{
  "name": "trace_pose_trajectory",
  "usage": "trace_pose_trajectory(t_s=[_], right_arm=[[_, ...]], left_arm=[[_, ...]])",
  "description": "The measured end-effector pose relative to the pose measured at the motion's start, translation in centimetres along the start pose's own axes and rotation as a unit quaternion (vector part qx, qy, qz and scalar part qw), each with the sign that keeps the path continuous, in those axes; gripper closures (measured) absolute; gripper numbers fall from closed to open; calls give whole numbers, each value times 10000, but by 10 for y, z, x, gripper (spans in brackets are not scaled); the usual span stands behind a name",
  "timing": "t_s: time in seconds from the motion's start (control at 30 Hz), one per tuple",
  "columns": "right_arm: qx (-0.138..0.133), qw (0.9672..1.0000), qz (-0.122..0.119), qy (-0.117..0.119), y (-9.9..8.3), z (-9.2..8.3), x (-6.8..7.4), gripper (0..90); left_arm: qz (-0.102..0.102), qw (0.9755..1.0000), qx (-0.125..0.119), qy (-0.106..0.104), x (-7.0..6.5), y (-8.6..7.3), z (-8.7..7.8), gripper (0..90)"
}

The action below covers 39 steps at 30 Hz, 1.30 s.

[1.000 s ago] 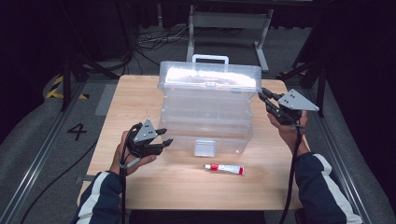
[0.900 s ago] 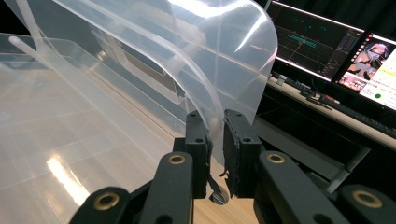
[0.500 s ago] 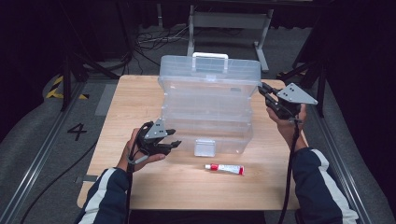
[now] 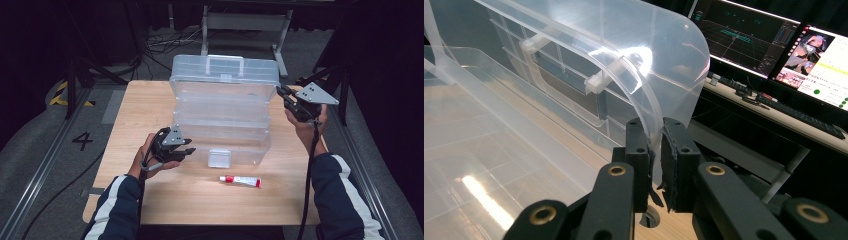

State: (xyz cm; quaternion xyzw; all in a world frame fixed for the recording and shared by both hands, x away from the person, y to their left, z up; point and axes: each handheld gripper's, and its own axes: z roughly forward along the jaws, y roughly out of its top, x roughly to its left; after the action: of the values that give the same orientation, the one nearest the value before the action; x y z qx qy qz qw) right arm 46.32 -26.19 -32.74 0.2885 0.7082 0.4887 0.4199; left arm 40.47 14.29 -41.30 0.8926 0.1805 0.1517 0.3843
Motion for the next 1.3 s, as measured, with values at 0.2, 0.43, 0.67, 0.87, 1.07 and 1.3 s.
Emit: trace_pose_trajectory(t_s=[0.2, 0.43, 0.67, 0.87, 1.07, 1.3], right_arm=[[56, 9999, 93, 7, 3, 5, -4, 834], [82, 9997, 231, 57, 7, 14, -12, 835], [114, 9993, 343, 102, 10, 21, -18, 836], [192, 9986, 460, 154, 14, 28, -24, 837], [308, 9982, 491, 160, 17, 32, -27, 839], [354, 9977, 566, 153, 18, 38, -31, 841]], left_arm=[[37, 9998, 168, -63, 1, 4, 2, 647], [239, 9990, 350, -157, 4, 8, 5, 654], [322, 9981, 413, -322, 7, 9, 5, 674], [494, 9966, 546, -377, 7, 11, 5, 687], [548, 9952, 617, -519, 6, 14, 5, 717], [580, 9949, 607, -562, 7, 14, 5, 727]])
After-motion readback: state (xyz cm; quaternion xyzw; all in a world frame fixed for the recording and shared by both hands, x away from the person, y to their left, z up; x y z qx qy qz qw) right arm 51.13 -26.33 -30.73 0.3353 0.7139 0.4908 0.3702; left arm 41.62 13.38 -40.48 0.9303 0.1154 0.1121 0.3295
